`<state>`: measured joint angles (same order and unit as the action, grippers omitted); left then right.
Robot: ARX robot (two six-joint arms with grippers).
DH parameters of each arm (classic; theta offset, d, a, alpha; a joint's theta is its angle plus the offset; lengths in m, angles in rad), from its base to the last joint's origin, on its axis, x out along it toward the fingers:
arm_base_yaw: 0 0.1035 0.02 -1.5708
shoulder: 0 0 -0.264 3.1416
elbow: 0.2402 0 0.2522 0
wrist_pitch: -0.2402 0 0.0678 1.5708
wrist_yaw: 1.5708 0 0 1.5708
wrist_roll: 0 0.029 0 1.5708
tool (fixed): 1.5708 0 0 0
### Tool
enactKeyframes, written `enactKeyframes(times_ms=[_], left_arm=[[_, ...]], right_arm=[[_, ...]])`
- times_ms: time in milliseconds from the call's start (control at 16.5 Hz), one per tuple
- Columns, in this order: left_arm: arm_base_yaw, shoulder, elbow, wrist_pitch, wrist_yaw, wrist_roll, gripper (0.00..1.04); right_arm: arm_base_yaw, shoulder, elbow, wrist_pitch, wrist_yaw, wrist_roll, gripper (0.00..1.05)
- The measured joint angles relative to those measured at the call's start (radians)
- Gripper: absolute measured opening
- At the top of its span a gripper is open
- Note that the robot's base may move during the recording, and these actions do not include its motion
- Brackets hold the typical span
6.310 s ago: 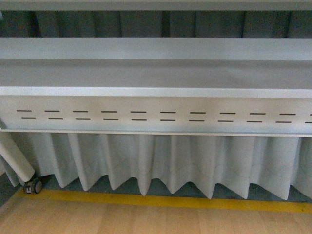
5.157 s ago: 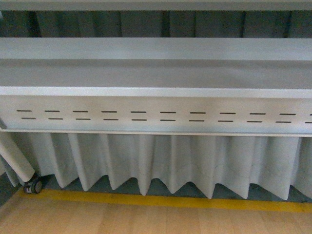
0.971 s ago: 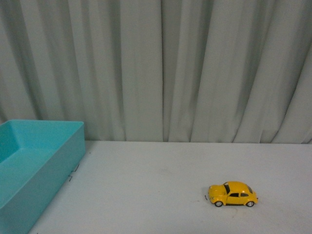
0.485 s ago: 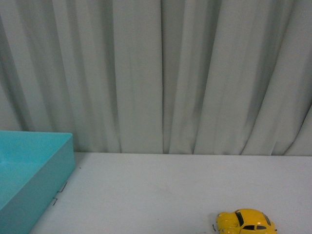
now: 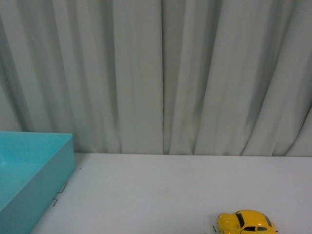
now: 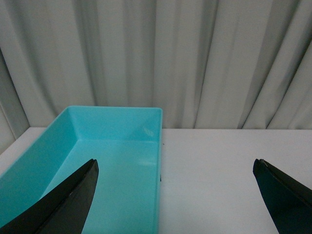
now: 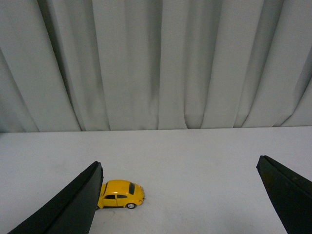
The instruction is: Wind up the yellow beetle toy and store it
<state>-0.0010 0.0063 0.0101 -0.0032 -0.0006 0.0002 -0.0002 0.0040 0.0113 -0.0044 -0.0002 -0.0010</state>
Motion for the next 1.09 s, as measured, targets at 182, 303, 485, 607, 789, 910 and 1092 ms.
enactKeyframes(times_ms=[182,303,485,607,789,910,1092], left_arm=[[0.000,0.000,0.000,0.000,0.000,0.000,0.98],[0.000,0.000,0.000,0.000,0.004,0.000,0.98],[0.000,0.000,0.000,0.000,0.000,0.000,0.98],[0.000,0.000,0.000,0.000,0.000,0.000,0.98],[0.000,0.000,0.000,0.000,0.000,0.000,0.98],[0.000,0.000,0.000,0.000,0.000,0.000,0.98],[0.000,0.000,0.000,0.000,0.000,0.000,0.98]], right_arm=[[0.006,0.004,0.000,-0.005,0.026,0.012,0.98],[0.098,0.185,0.025,-0.029,0.452,0.222,0.98],[-0.261,0.300,0.016,0.174,0.438,0.342,0.98],[-0.482,0.512,0.025,0.383,0.224,0.309,0.98],[-0.645,0.981,0.202,0.775,-0.030,0.193,0.98],[-0.639,1.287,0.397,0.884,-0.157,0.080,0.98],[-0.610,1.523,0.597,0.817,-0.282,-0.045,0.98]])
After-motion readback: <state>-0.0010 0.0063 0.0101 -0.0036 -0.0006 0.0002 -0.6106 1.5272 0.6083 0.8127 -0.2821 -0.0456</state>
